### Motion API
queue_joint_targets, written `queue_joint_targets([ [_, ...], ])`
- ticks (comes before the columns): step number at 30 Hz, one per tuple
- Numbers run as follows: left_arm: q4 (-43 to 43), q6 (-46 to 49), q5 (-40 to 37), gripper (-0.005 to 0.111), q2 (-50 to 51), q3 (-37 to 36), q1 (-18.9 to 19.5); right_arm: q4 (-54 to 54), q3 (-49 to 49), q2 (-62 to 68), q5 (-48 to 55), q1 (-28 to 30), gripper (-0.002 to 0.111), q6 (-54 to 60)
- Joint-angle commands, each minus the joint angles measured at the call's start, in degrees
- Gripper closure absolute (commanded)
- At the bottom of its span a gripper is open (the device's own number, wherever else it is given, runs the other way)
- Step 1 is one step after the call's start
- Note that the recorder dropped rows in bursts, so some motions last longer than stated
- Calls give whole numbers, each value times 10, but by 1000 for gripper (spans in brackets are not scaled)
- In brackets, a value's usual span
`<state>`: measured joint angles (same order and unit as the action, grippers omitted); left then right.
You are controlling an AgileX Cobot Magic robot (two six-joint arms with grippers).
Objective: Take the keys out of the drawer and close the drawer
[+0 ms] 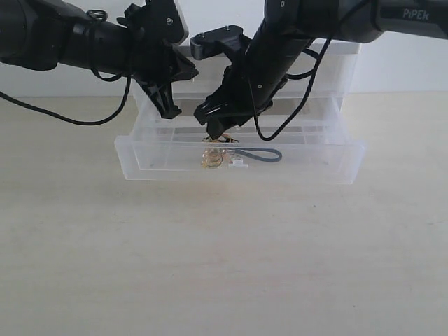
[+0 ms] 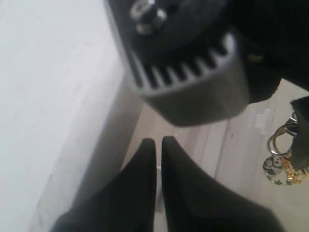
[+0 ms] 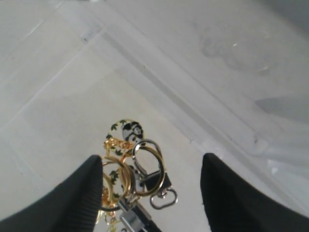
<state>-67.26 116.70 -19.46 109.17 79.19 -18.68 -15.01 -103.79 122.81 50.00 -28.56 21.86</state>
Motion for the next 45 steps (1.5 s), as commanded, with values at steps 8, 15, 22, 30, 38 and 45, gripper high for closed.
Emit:
queue_joint_targets([
  [8,-13,-2,66,103,-2,10,8,2,2,9,16,1,56,3],
  [15,-13,-2,75,103,-2,10,8,-1,2,-34,32,1,67,33],
  [22,-12,-2,76,103,-2,10,9,4,2,-61,139,1,53,120],
  [30,-12,-2,76,103,-2,10,9,25,2,-76,185,1,53,213],
  [38,-12,-2,76,103,-2,10,9,46,26,-76,167,1,53,267],
  [45,-12,-2,76,103,-2,10,9,78,66,-73,97,1,53,321],
])
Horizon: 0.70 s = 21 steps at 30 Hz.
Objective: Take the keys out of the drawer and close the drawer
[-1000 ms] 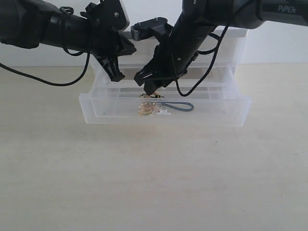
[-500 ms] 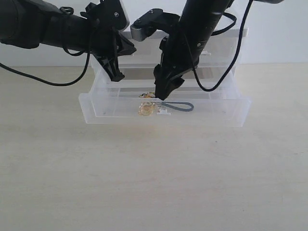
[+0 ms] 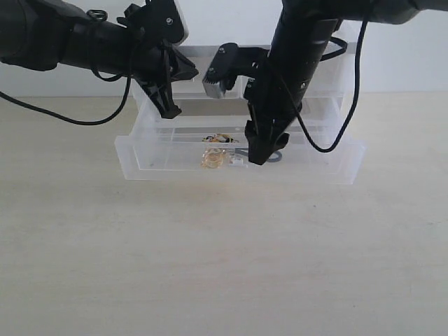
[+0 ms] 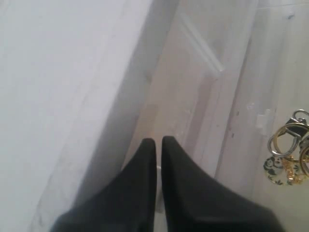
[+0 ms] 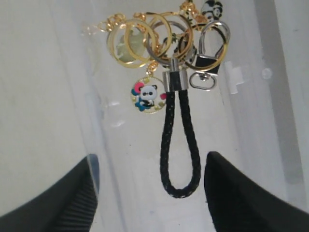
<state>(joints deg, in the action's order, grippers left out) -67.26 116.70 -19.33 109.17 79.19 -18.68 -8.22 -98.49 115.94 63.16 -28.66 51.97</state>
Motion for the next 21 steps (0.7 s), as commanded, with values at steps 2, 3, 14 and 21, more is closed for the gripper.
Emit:
queue_joint_targets([
  [2,-12,-2,75,103,-2,10,9,11,13,-4,-42,1,53,26],
  [3,-12,-2,75,103,-2,10,9,9,13,-4,-45,1,53,27],
  [14,-12,-2,74,103,-2,10,9,11,13,19,-60,1,53,25],
  [21,-12,-2,74,103,-2,10,9,13,13,22,-65,1,58,26],
])
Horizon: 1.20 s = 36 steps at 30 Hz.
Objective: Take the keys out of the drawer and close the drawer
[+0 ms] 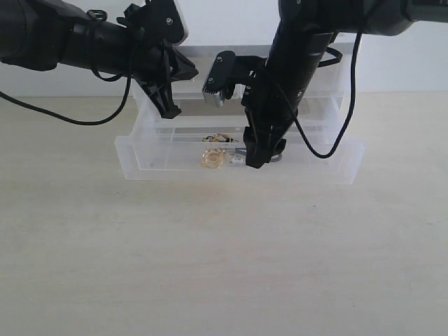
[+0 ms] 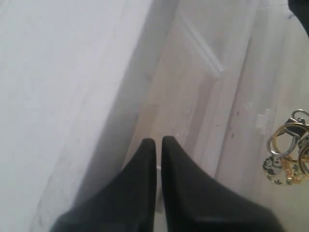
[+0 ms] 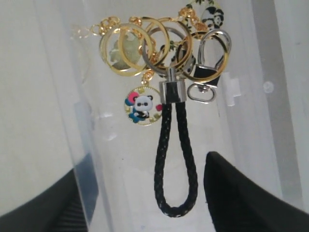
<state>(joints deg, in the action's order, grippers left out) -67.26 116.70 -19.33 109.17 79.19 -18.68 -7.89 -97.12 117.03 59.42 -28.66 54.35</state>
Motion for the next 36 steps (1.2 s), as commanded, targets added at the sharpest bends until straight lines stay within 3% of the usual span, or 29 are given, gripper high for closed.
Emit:
queue_joint_targets([
  [1,-12,-2,74,103,-2,10,9,10,-1,11,-23,1,65,2],
  [6,-12,-2,74,103,-2,10,9,26,-1,8,2,1,109,3],
  [36,-12,-2,73,103,-2,10,9,-11,-1,-23,105,1,109,-3],
])
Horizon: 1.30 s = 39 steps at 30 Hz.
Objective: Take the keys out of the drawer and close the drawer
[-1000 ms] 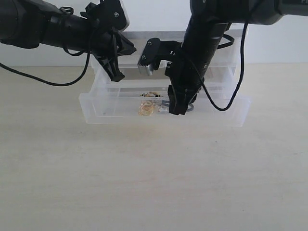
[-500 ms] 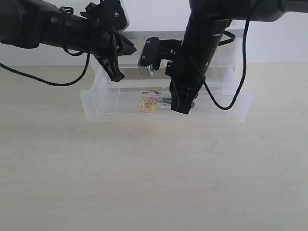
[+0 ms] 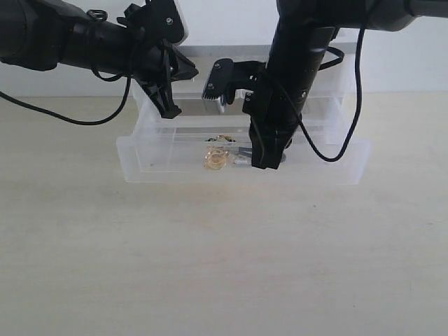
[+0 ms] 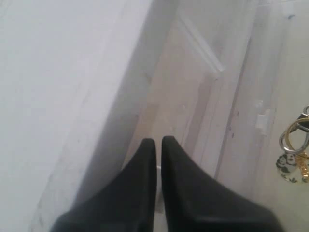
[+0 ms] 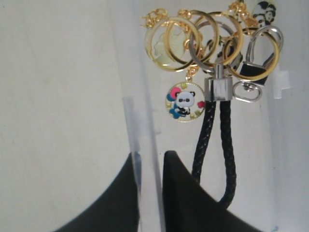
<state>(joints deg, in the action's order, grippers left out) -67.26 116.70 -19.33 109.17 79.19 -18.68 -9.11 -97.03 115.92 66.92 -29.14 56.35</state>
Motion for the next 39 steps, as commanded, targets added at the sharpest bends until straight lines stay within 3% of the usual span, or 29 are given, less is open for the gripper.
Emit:
queue_joint_targets([
  [1,-12,-2,73,103,-2,10,9,-2,-2,-12,30,6,109,-23],
  [30,-12,-2,75,103,-2,10,9,-31,45,-34,24,6,108,-23],
  [32,-12,-2,75,103,-2,10,9,-34,45,-34,19,6,101,-35],
  [34,-12,-2,72,103,-2,10,9,-35,45,-34,16,6,87,-39],
  [37,-12,-2,72,103,-2,10,9,-35,45,-34,13,6,52,-52],
  [38,-12,-2,72,103,-2,10,9,-35,45,-34,8,6,43,-58],
  [39,-12,-2,72,103,-2,10,9,-35,45,-34,2,6,42,-65],
])
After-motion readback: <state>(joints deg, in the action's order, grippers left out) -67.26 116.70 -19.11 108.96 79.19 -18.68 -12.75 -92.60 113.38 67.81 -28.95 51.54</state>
